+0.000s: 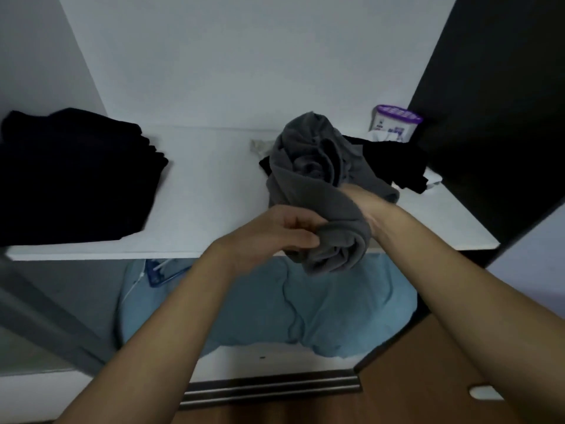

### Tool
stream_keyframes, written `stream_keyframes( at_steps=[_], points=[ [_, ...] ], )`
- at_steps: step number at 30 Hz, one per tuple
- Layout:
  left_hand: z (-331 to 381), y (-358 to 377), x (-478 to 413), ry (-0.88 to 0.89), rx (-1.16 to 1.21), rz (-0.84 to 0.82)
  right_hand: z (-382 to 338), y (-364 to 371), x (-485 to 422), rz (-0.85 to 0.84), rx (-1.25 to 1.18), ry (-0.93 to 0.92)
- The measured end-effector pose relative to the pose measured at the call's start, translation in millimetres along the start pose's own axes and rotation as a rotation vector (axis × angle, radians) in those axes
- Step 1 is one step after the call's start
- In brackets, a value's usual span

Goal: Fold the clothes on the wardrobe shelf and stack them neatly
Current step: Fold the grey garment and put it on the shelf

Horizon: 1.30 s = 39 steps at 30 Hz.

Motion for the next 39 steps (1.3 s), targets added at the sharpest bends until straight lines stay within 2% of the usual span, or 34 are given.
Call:
stream_keyframes(
  at_steps=[1, 2, 5, 6, 7, 9, 11, 12, 15, 19, 22, 25, 27, 30, 32, 34, 39],
  points=[
    [-10.9, 1.9, 5.5, -0.042, 0.127, -0.002, 4.4, -4.7, 5.3, 0.029, 0.035, -0.04],
    [-21.5, -3.7, 10.9, -0.086, 0.252, 0.063, 9.8, -8.0, 10.3, 0.043, 0.027, -0.05],
    [-59.0, -36.6, 27.4, -0.223, 0.396, 0.495, 14.1, -20.4, 46.4, 0.04, 0.173, -0.227],
    [-66.8, -38.4, 29.4, -0.237, 0.422, 0.574, 14.4, -21.7, 61.4, 0.02, 0.25, -0.306],
    [-70.2, -28.7, 24.8, -0.229, 0.46, 0.595, 20.5, -23.0, 79.5, -0.016, 0.323, -0.37],
    [-67.5, 0.6, 5.8, -0.171, 0.516, 0.578, 50.1, -22.4, 103.6, -0.064, 0.522, -0.38],
    [-68.7, 35.9, -15.7, -0.125, 0.575, 0.594, 90.4, -24.9, 117.8, -0.092, 0.709, -0.311],
    [-74.9, 51.0, -22.5, -0.121, 0.595, 0.64, 108.1, -27.3, 125.5, -0.091, 0.72, -0.283],
    [-97.7, 76.9, -25.3, -0.096, 0.557, 0.817, 155.4, -43.3, 148.5, -0.039, 0.493, -0.16],
    [-113.7, 101.4, -13.8, -0.053, 0.495, 0.857, 231.8, -67.7, 166.2, -0.05, 0.126, 0.112],
    [-117.9, 107.8, 8.5, -0.019, 0.376, 0.855, 266.8, -102.9, 169.8, 0.137, 0.0, 0.249],
    [-130.6, 113.8, 36.5, -0.037, 0.322, 0.831, 257.9, -122.4, 169.9, 0.303, -0.024, 0.181],
    [-140.4, 116.4, 53.9, -0.052, 0.362, 0.831, 231.4, -106.3, 164.4, 0.227, 0.004, 0.04],
    [-149.9, 122.6, 73.1, -0.063, 0.475, 0.811, 198.4, -51.4, 167.5, -0.011, 0.078, -0.126],
    [-153.8, 126.7, 83.8, -0.064, 0.595, 0.796, 197.4, -17.3, 175.9, -0.109, 0.044, -0.126],
    [-153.0, 129.2, 96.5, -0.064, 0.704, 0.791, 203.3, 9.7, 185.3, -0.136, -0.015, -0.089],
    [-139.4, 124.3, 137.4, -0.017, 0.858, 0.761, 225.7, 82.0, 206.0, -0.309, -0.31, 0.126]
  ],
)
Point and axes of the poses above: each hand's wrist, its own x-axis away from the middle knuckle, its own y-axis out of the palm, z = x × y, the point moved 10 cm from there along -x, towards the middle knuckle, and after that the axes turned 15 degrees about x, right-handed, at the moved point
